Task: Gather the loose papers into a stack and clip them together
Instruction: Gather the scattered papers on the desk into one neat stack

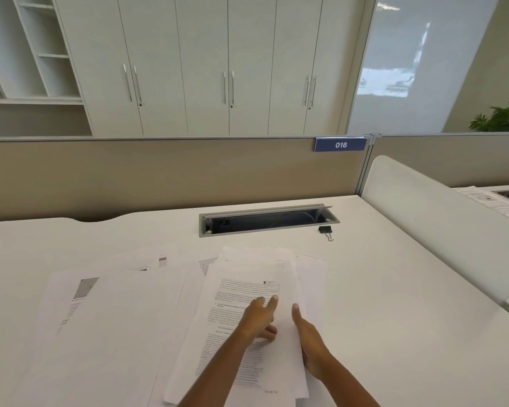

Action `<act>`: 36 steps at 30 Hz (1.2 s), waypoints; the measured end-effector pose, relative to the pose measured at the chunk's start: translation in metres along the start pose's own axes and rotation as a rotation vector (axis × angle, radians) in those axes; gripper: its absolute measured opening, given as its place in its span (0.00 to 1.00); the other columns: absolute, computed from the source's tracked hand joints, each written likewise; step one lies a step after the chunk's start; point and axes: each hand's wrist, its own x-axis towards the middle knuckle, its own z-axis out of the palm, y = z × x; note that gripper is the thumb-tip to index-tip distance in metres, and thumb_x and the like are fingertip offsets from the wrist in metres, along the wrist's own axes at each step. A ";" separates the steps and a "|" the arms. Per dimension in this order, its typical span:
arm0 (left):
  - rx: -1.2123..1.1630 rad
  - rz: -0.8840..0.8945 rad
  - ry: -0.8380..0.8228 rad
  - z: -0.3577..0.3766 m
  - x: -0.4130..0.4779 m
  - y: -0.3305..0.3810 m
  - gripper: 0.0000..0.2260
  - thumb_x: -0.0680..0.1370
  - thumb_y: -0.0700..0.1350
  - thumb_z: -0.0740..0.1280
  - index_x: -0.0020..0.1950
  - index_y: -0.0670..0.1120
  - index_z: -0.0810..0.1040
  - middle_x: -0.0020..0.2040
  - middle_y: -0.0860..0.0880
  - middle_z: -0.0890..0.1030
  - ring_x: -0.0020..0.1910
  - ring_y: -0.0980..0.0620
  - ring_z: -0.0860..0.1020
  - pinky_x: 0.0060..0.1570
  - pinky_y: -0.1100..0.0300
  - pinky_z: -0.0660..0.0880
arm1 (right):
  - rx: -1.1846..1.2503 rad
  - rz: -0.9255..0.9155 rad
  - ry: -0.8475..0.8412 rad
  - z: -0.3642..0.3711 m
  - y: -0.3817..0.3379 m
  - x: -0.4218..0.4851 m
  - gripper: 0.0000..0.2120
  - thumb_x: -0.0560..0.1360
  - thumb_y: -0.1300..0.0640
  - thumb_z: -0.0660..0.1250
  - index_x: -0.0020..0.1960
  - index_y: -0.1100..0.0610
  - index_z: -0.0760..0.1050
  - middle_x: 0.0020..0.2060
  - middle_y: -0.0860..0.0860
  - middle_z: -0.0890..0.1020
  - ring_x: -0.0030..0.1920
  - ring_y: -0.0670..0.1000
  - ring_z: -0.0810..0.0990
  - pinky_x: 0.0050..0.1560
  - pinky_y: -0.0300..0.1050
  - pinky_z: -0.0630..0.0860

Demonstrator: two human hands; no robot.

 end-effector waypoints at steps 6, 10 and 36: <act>0.438 0.146 0.521 -0.048 0.003 -0.022 0.27 0.77 0.51 0.62 0.73 0.42 0.60 0.68 0.39 0.67 0.67 0.42 0.68 0.64 0.52 0.68 | -0.115 -0.149 0.142 -0.007 -0.003 -0.001 0.14 0.76 0.68 0.61 0.62 0.65 0.73 0.56 0.61 0.80 0.55 0.61 0.80 0.60 0.57 0.76; -0.030 0.025 0.418 -0.091 -0.002 -0.026 0.35 0.74 0.54 0.68 0.74 0.40 0.57 0.72 0.38 0.65 0.70 0.40 0.66 0.66 0.49 0.65 | 0.011 -0.295 0.204 -0.015 -0.021 -0.003 0.13 0.76 0.67 0.62 0.60 0.62 0.73 0.53 0.60 0.81 0.51 0.61 0.81 0.53 0.54 0.80; 0.068 0.274 0.608 -0.103 -0.017 -0.029 0.16 0.79 0.49 0.60 0.61 0.43 0.76 0.60 0.41 0.78 0.60 0.41 0.76 0.58 0.52 0.73 | -0.272 -0.377 0.293 -0.020 -0.034 0.006 0.09 0.75 0.64 0.63 0.52 0.54 0.76 0.48 0.54 0.83 0.44 0.54 0.81 0.45 0.44 0.75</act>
